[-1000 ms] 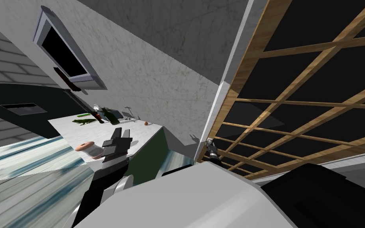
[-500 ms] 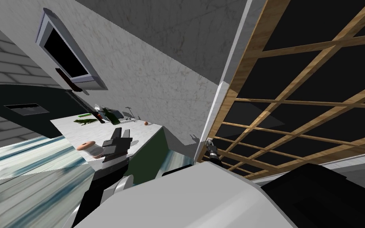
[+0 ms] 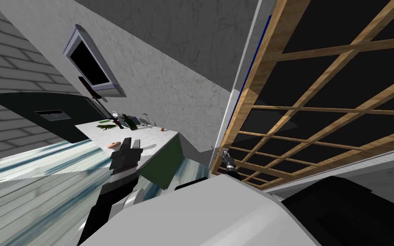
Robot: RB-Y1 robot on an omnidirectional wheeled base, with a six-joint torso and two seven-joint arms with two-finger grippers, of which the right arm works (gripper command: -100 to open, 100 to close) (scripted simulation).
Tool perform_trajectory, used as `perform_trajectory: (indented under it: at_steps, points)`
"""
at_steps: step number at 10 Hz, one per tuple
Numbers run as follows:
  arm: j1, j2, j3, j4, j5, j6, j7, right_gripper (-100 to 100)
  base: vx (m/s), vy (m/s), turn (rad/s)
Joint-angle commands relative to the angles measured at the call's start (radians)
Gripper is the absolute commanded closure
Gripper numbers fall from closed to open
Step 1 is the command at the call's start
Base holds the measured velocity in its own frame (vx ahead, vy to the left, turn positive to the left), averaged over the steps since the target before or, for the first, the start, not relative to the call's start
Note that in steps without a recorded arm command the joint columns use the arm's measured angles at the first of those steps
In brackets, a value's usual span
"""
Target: Pull the door open
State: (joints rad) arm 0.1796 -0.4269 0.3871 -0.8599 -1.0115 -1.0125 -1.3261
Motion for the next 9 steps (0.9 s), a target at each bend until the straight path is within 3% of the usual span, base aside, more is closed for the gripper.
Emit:
perform_trajectory:
  at_steps: [1,4,5,9]
  points:
    - [0.004,-0.012,0.022,-0.003,0.013,0.000,-0.022,100,-0.195,0.024,0.076]
    - [0.014,-0.035,0.056,-0.020,0.035,0.001,-0.051,100,-0.228,-0.007,0.092]
    - [0.006,-0.033,0.049,-0.012,0.031,-0.001,-0.046,100,-0.105,0.003,0.026]
    - [0.024,-0.057,0.105,-0.033,0.060,-0.017,-0.073,100,-0.171,-0.006,0.048]
